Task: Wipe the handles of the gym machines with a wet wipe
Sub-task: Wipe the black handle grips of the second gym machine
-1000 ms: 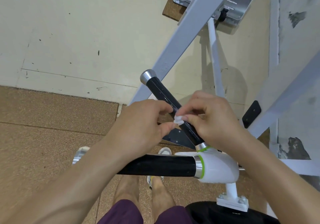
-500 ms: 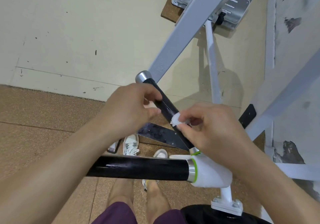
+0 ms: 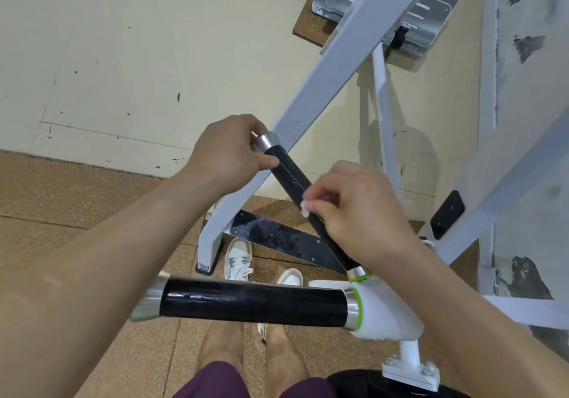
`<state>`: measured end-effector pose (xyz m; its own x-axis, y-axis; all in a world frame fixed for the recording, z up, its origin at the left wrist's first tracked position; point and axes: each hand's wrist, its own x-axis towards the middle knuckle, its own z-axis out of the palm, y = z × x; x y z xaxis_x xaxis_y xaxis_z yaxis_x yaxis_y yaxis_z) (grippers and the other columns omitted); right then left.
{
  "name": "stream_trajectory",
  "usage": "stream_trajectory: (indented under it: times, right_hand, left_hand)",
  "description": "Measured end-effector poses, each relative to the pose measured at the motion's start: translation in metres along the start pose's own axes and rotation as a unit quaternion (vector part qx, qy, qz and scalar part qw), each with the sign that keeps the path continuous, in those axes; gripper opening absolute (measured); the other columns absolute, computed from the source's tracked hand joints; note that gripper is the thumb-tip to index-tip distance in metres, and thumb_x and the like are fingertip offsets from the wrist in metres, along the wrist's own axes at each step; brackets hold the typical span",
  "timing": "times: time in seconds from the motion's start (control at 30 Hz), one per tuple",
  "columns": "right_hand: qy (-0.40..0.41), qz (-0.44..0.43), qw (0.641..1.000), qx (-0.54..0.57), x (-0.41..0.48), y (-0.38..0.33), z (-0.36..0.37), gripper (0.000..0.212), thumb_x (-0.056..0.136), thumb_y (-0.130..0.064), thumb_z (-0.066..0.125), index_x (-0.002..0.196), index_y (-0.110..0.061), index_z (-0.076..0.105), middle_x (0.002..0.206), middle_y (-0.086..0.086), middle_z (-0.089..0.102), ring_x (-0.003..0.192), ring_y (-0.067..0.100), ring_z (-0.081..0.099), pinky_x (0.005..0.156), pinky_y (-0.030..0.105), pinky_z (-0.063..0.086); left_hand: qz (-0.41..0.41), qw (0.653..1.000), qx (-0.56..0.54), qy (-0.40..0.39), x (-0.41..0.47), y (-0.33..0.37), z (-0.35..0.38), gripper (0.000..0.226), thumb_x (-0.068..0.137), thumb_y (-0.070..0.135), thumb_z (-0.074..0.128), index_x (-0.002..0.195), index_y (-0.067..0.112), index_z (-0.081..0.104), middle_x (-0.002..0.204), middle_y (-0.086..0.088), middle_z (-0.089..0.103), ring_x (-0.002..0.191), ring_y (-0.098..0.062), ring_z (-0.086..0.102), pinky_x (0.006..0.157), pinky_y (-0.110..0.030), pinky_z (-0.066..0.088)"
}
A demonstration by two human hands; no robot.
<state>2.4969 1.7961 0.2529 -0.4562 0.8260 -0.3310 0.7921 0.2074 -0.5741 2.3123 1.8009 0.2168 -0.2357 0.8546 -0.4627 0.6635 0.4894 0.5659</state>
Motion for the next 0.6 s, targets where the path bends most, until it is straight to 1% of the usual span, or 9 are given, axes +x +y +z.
stream_trajectory:
  times: [0.1, 0.17, 0.23, 0.27, 0.3, 0.37, 0.4, 0.53, 0.6]
  right_hand:
    - [0.021, -0.012, 1.000, -0.001, 0.012, -0.006, 0.010, 0.008, 0.082, -0.017, 0.071, 0.075, -0.019, 0.073, 0.077, -0.004, 0.055, 0.072, 0.013, 0.054, 0.068, 0.032, 0.045]
    - [0.000, 0.013, 1.000, 0.020, 0.005, 0.000, 0.002, 0.007, 0.081, -0.020, 0.072, 0.075, -0.023, 0.073, 0.078, -0.006, 0.057, 0.073, 0.008, 0.054, 0.069, 0.026, 0.044]
    - [-0.020, 0.041, 0.998, 0.043, 0.000, 0.003, -0.006, 0.010, 0.079, -0.023, 0.074, 0.071, -0.027, 0.070, 0.077, -0.008, 0.059, 0.072, 0.003, 0.052, 0.066, 0.018, 0.041]
    - [-0.012, 0.046, 0.998, 0.047, 0.003, 0.002, -0.004, 0.012, 0.079, -0.022, 0.075, 0.070, -0.028, 0.069, 0.077, -0.009, 0.059, 0.071, 0.003, 0.052, 0.065, 0.017, 0.040]
    - [0.003, 0.045, 0.998, 0.047, 0.012, 0.000, 0.000, 0.012, 0.079, -0.021, 0.075, 0.069, -0.026, 0.068, 0.077, -0.008, 0.058, 0.071, 0.003, 0.052, 0.066, 0.019, 0.041]
    - [0.026, 0.039, 0.998, 0.042, 0.029, -0.007, 0.012, 0.013, 0.079, -0.018, 0.074, 0.069, -0.023, 0.068, 0.077, -0.007, 0.058, 0.072, 0.005, 0.054, 0.068, 0.024, 0.044]
    - [0.033, 0.041, 0.998, 0.045, 0.034, -0.009, 0.015, 0.013, 0.079, -0.018, 0.074, 0.069, -0.024, 0.068, 0.077, -0.007, 0.058, 0.072, 0.005, 0.054, 0.067, 0.025, 0.045]
    - [0.003, 0.059, 0.996, 0.062, 0.016, 0.000, 0.001, 0.016, 0.080, -0.019, 0.074, 0.070, -0.029, 0.068, 0.078, -0.006, 0.061, 0.072, 0.005, 0.055, 0.067, 0.023, 0.045]
    - [0.006, 0.064, 0.996, 0.063, 0.021, -0.002, 0.003, 0.017, 0.080, -0.017, 0.074, 0.069, -0.028, 0.068, 0.077, -0.007, 0.061, 0.072, 0.005, 0.055, 0.067, 0.022, 0.045]
  left_hand:
    - [0.007, 1.000, -0.008, 0.012, -0.003, -0.002, 0.003, 0.049, 0.076, 0.030, 0.078, 0.120, 0.020, 0.059, 0.108, -0.002, 0.063, 0.097, -0.020, 0.058, 0.079, -0.029, 0.042]
    - [0.002, 0.999, -0.037, 0.005, -0.004, -0.003, 0.002, 0.048, 0.077, 0.028, 0.077, 0.121, 0.022, 0.059, 0.105, -0.002, 0.061, 0.096, -0.019, 0.058, 0.080, -0.029, 0.043]
    - [-0.001, 0.998, -0.060, -0.013, -0.004, -0.003, -0.003, 0.042, 0.081, 0.024, 0.074, 0.120, 0.023, 0.060, 0.104, -0.002, 0.062, 0.096, -0.021, 0.060, 0.086, -0.033, 0.048]
    - [0.002, 0.998, -0.060, -0.025, -0.002, -0.003, -0.007, 0.039, 0.083, 0.024, 0.072, 0.120, 0.024, 0.061, 0.105, -0.002, 0.063, 0.096, -0.021, 0.061, 0.088, -0.036, 0.049]
    - [0.004, 0.998, -0.060, -0.036, -0.001, -0.003, -0.010, 0.037, 0.084, 0.024, 0.071, 0.119, 0.024, 0.061, 0.104, -0.001, 0.064, 0.096, -0.021, 0.061, 0.089, -0.038, 0.049]
    - [0.005, 0.997, -0.060, -0.048, 0.003, -0.003, -0.014, 0.032, 0.084, 0.026, 0.070, 0.115, 0.025, 0.063, 0.099, 0.001, 0.065, 0.094, -0.020, 0.062, 0.086, -0.037, 0.050]
    - [0.007, 0.997, -0.060, -0.047, 0.005, -0.004, -0.014, 0.029, 0.084, 0.026, 0.070, 0.113, 0.025, 0.064, 0.097, 0.002, 0.065, 0.093, -0.020, 0.063, 0.084, -0.036, 0.051]
    - [0.016, 0.997, -0.056, -0.045, 0.009, -0.008, -0.013, 0.026, 0.084, 0.028, 0.071, 0.109, 0.027, 0.064, 0.093, 0.002, 0.065, 0.087, -0.018, 0.062, 0.076, -0.031, 0.048]
    - [0.024, 0.998, -0.042, -0.040, 0.011, -0.010, -0.013, 0.026, 0.083, 0.028, 0.071, 0.108, 0.027, 0.064, 0.091, 0.004, 0.065, 0.086, -0.018, 0.062, 0.073, -0.030, 0.046]
